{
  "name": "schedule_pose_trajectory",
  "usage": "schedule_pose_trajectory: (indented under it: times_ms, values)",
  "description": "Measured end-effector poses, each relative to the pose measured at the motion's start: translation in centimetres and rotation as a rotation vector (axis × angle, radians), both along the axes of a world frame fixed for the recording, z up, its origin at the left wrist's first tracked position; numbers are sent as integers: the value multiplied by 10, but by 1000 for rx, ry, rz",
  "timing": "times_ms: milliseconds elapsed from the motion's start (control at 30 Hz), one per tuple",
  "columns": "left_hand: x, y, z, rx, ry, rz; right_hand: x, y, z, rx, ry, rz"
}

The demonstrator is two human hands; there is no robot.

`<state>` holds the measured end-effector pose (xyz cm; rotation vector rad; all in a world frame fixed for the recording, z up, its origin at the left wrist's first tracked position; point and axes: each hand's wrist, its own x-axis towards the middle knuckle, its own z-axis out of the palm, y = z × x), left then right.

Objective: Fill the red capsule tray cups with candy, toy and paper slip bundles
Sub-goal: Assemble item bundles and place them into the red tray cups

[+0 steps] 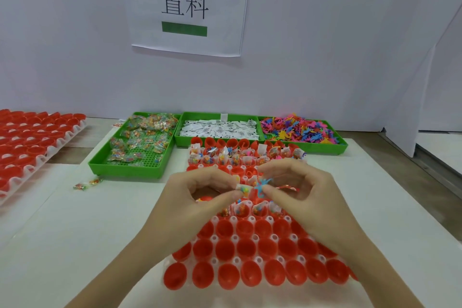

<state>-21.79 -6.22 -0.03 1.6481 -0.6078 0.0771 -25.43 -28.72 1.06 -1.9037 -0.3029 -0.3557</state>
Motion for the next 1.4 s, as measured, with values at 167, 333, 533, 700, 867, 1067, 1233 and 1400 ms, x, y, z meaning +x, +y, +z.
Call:
schedule_pose_trajectory:
  times_ms: [167, 333, 533, 700, 867, 1067, 1233, 1400]
  values:
    - [-3, -5, -3, 11, -4, -15, -5, 11, -6, -32, -30, 85]
    - [-5, -5, -1, -54, 55, -44, -7, 14, 0, 135, 51, 105]
    - [-7, -6, 0, -89, 61, -4, -13, 13, 4, 153, 116, 98]
    - [-9, -8, -3, -80, 23, 21, -14, 15, 8, 109, 68, 122]
    - [-15, -14, -3, -109, 55, -4, -18, 8, 13, 22, 64, 71]
    - [-22, -27, 6, -36, 37, -111, -30, -17, 30, -80, 32, 34]
    - [-14, -56, 11, 109, -63, -131, -35, -42, 24, -81, 70, -3]
    - [11, -97, 19, 349, -288, -114, -30, -70, 15, -112, 94, -128]
